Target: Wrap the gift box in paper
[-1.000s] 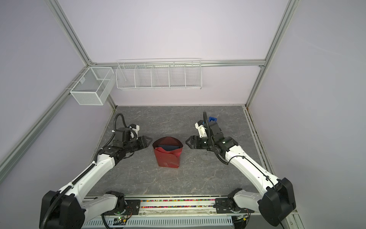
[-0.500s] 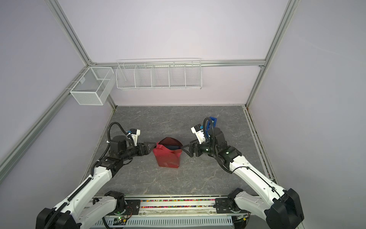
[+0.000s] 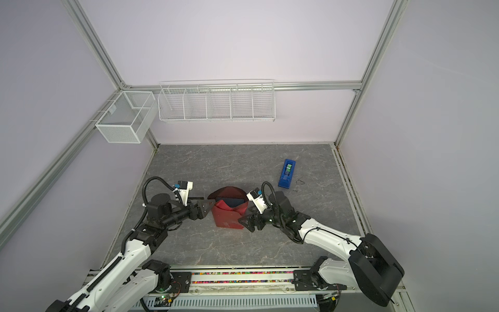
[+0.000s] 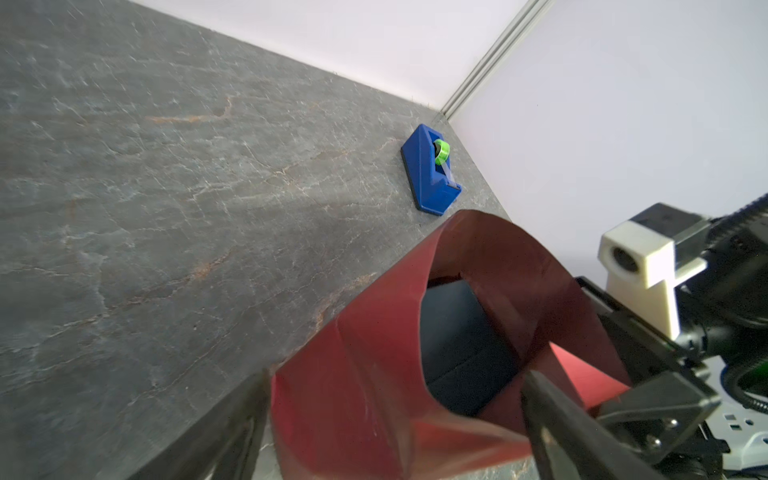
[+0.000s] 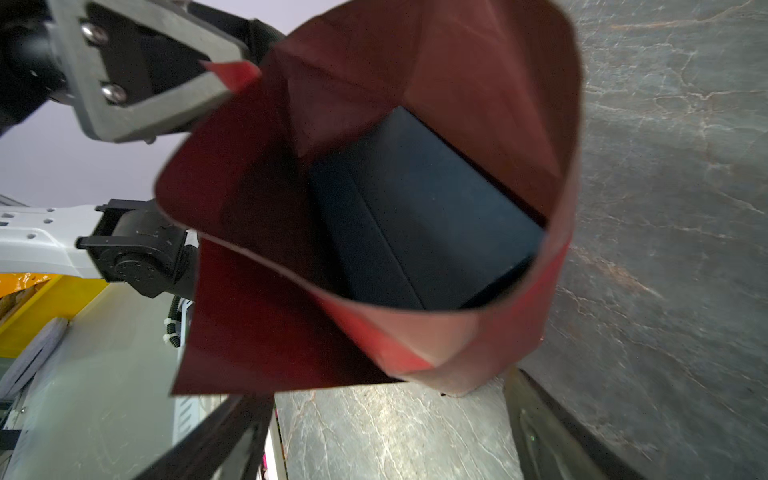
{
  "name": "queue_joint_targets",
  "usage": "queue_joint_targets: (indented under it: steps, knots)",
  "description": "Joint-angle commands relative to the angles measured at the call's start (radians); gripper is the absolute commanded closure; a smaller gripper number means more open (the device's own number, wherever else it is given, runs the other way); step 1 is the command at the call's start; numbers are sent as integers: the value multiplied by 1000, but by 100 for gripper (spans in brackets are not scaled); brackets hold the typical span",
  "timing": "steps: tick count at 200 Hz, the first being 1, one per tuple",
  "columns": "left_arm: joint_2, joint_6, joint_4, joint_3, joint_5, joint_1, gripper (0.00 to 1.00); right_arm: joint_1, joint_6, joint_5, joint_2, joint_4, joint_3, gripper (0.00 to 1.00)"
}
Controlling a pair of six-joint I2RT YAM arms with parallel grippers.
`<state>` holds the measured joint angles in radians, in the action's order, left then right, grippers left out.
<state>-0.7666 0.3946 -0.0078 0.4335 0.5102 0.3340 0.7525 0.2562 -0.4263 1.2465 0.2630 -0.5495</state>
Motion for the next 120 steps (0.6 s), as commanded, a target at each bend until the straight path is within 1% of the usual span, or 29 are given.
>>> queue_joint_targets:
  steps: [1,11,25,50,64,77,90,95,120]
  knots:
    - [116,-38,-29,-3,-83,3,1,17,-35,11,21,113,11,10]
    - [148,-43,-47,-7,-106,3,0,20,-40,14,28,121,10,10]
    - [164,-45,-65,-19,-111,3,0,22,-48,25,42,122,1,10]
    - [105,-23,-60,-40,-60,3,1,25,-50,32,73,133,-17,10]
    - [60,-1,-17,-56,7,3,2,26,-48,33,86,133,-31,8]
    - [31,29,43,-85,46,9,2,26,-46,38,97,130,-43,7]
    - [18,44,109,-110,73,20,2,27,-46,34,110,127,-53,5]
    - [-13,43,127,-114,80,24,2,27,-46,32,115,125,-57,4]
    - [-76,30,185,-107,112,47,2,31,-44,28,130,111,-76,0]
